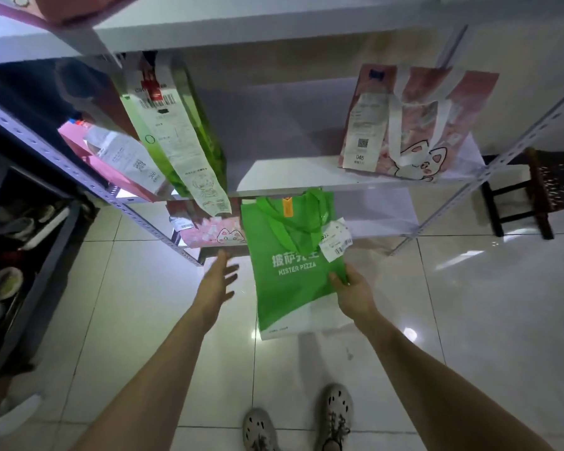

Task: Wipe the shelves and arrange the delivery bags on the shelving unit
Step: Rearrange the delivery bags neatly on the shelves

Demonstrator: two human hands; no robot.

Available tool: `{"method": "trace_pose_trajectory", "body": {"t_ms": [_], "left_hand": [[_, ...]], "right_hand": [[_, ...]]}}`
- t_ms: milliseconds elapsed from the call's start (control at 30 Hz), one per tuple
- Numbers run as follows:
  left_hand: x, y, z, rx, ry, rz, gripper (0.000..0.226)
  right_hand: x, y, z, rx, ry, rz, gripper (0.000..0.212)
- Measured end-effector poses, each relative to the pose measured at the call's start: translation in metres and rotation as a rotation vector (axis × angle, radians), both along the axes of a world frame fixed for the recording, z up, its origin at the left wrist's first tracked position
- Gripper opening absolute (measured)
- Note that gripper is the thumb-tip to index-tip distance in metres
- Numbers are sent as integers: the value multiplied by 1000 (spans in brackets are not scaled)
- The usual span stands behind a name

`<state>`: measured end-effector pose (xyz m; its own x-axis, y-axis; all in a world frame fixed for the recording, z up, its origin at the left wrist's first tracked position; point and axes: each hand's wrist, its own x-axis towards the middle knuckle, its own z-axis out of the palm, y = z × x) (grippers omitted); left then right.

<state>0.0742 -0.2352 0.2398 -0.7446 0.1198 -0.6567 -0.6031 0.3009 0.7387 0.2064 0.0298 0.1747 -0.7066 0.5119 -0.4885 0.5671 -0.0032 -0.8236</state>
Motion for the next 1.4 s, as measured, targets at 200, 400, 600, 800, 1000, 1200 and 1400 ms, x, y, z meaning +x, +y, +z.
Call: {"method": "trace_pose_trajectory", "body": {"t_ms": [200, 400, 600, 800, 1000, 1200, 1400], "left_hand": [[30, 25, -71, -4, -118, -290, 61], [-4, 35, -204, -98, 171, -340, 57], [-74, 54, -300, -91, 378, -333, 51], [-148, 83, -347, -57, 635, -340, 50], [-191, 114, -394, -295, 781, -279, 30], [-186, 119, -428, -365, 794, -181, 22], [-190, 117, -429, -361, 807, -225, 26]], "right_hand": [[-10, 2, -47, 53, -5, -40, 23], [-51, 8, -132, 127, 24, 27, 39], [-120, 25, -205, 158, 108, 66, 48], [-187, 45, -258, 259, 280, 55, 59], [-239, 72, -327, 325, 321, 73, 58], [-240, 74, -352, 411, 236, 116, 55], [-242, 77, -346, 387, 219, 138, 54]]}}
